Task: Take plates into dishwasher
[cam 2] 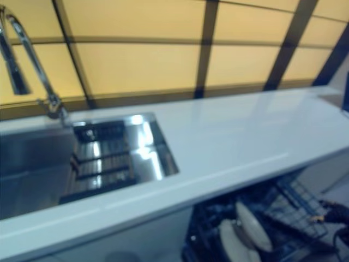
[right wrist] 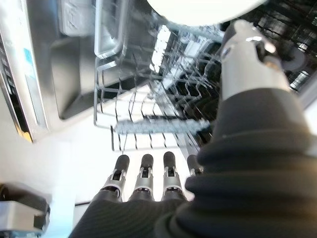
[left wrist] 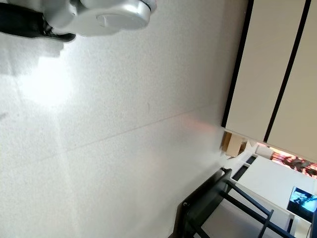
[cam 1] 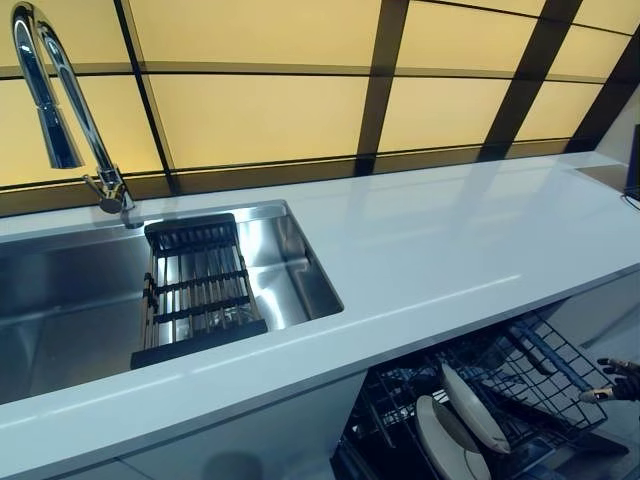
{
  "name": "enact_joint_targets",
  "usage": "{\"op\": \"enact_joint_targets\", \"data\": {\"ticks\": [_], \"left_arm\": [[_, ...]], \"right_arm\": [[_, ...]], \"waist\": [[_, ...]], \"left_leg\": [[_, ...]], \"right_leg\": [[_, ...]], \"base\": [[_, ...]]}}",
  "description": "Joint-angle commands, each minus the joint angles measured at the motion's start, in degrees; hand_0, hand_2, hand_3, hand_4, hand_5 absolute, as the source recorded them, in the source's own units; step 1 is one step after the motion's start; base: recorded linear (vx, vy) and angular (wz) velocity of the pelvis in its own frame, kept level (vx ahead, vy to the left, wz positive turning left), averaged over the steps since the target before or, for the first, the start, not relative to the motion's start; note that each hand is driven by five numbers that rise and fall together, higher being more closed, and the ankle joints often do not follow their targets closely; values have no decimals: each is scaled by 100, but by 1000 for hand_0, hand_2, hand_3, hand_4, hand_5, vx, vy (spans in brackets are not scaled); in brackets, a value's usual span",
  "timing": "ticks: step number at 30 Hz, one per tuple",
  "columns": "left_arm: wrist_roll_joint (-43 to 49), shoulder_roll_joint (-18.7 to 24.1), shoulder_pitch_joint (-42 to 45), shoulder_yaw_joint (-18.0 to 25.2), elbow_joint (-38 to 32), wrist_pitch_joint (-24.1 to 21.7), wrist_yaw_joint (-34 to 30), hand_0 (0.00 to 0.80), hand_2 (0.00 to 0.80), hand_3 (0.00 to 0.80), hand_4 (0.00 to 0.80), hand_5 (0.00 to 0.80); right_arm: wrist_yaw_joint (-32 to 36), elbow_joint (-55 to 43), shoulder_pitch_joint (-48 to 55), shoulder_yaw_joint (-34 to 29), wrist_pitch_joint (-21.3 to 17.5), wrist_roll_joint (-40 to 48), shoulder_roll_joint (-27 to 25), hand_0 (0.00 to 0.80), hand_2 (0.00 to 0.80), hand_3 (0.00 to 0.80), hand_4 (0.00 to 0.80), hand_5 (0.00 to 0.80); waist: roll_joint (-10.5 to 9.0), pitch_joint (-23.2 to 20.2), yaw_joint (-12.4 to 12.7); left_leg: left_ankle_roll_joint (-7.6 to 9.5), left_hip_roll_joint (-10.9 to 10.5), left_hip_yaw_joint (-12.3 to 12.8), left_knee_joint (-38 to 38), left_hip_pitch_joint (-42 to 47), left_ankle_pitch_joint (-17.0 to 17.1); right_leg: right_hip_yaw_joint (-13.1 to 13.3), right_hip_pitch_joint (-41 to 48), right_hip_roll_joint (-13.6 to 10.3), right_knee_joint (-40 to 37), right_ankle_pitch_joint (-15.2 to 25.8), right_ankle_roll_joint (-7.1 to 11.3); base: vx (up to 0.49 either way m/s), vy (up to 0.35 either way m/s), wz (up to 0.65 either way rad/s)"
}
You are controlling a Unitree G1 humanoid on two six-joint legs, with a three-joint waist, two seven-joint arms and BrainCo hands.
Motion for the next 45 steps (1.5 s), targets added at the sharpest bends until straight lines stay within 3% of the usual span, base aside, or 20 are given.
{"op": "enact_joint_targets", "data": {"ticks": [1, 3, 13, 19, 21, 25, 29, 32, 34, 36, 37, 45], "left_arm": [[419, 121, -197, 157, 463, 253, 472, 0, 0, 0, 0, 0], [652, 85, -248, 197, 642, 657, 648, 0, 0, 0, 0, 0], [1018, 167, -386, 193, 887, 1378, 1028, 0, 0, 0, 0, 0], [1494, 256, -433, 136, 1091, 1613, 918, 0, 0, 0, 0, 0], [1625, 297, -371, 137, 1126, 1712, 833, 0, 0, 0, 0, 0], [1624, 394, -303, 157, 1094, 1850, 784, 0, 0, 0, 0, 0], [1333, 478, -245, 220, 1163, 1925, 823, 0, 0, 0, 0, 0], [1355, 480, -184, 266, 1257, 1809, 884, 0, 0, 0, 0, 0], [1343, 477, -172, 315, 1312, 1660, 947, 0, 0, 0, 0, 0], [1305, 443, -238, 328, 1315, 1590, 1029, 0, 0, 0, 0, 0], [1255, 430, -299, 366, 1321, 1544, 1106, 0, 0, 0, 0, 0], [1059, 304, -663, 371, 1337, 1399, 1177, 0, 0, 0, 0, 0]], "right_arm": [[-94, -227, 103, -198, -179, 426, -405, 0, 0, 0, 0, 0], [-135, -314, 181, -320, -228, 404, -387, 0, 0, 0, 0, 0], [-366, -18, 424, -784, -117, 535, -644, 0, 0, 0, 0, 0], [-617, 230, 1009, -1317, -200, 541, -362, 0, 0, 0, 0, 0], [-614, 332, 1216, -1539, -289, 517, -274, 0, 0, 0, 0, 0], [-565, 423, 1281, -1729, -243, 491, -269, 0, 0, 0, 0, 0], [-679, 934, 1182, -1646, -296, 474, -225, 0, 0, 0, 0, 0], [-708, 1402, 987, -1500, -234, 422, -203, 0, 0, 0, 0, 0], [-649, 1810, 900, -1445, -219, 223, -213, 0, 0, 0, 0, 0], [-585, 2048, 893, -1440, -309, 281, -189, 0, 0, 0, 0, 0], [-571, 2125, 887, -1417, -305, 274, -163, 0, 0, 0, 0, 0], [-380, 1986, 1161, -1450, 142, 377, 38, 0, 0, 0, 0, 0]], "waist": [[-252, -237, -5], [-267, -340, -65], [-285, -576, -187], [-257, -557, -308], [-256, -481, -373], [-177, -428, -366], [-39, -500, -122], [-113, -637, 99], [-265, -701, 225], [-349, -708, 371], [-379, -684, 389], [-328, -570, 274]], "left_leg": [[153, -31, -204, -5, 193, -472], [164, -39, -164, -5, 223, -499], [244, -66, -34, -5, 366, -542], [311, -102, 119, 20, 462, -568], [244, -129, 199, 27, 530, -569], [232, -33, 413, -5, 510, -480], [329, 88, 636, 8, 197, -315], [346, 70, 630, 67, -157, -198], [362, -9, 547, 172, -465, -100], [336, 44, 681, 392, -725, -88], [325, 62, 674, 488, -798, -105], [218, 132, 551, 478, -831, 3]], "right_leg": [[52, 26, -89, 14, 145, 349], [119, 47, -81, 14, 134, 357], [292, 97, -88, 117, 171, 430], [439, -111, -156, 321, 328, 575], [376, -426, -264, 241, 860, 731], [147, -592, -252, 736, 838, 705], [-181, -315, -214, 1833, 326, 541], [-123, 110, -77, 2057, 127, 529], [58, 443, 109, 1666, -100, 465], [-259, 637, 75, 1298, -415, 333], [-274, 706, 94, 1162, -579, 282], [-197, 831, 341, 926, -1054, -44]], "base": [[17, 63, -4], [12, 95, -4], [-3, 68, -9], [7, 34, -9], [-25, -2, -10], [-116, 5, -45], [-268, -1, -42], [-206, -62, -28], [-143, -128, -66], [-154, -161, -62], [-118, -149, -28], [-86, -71, 14]]}}
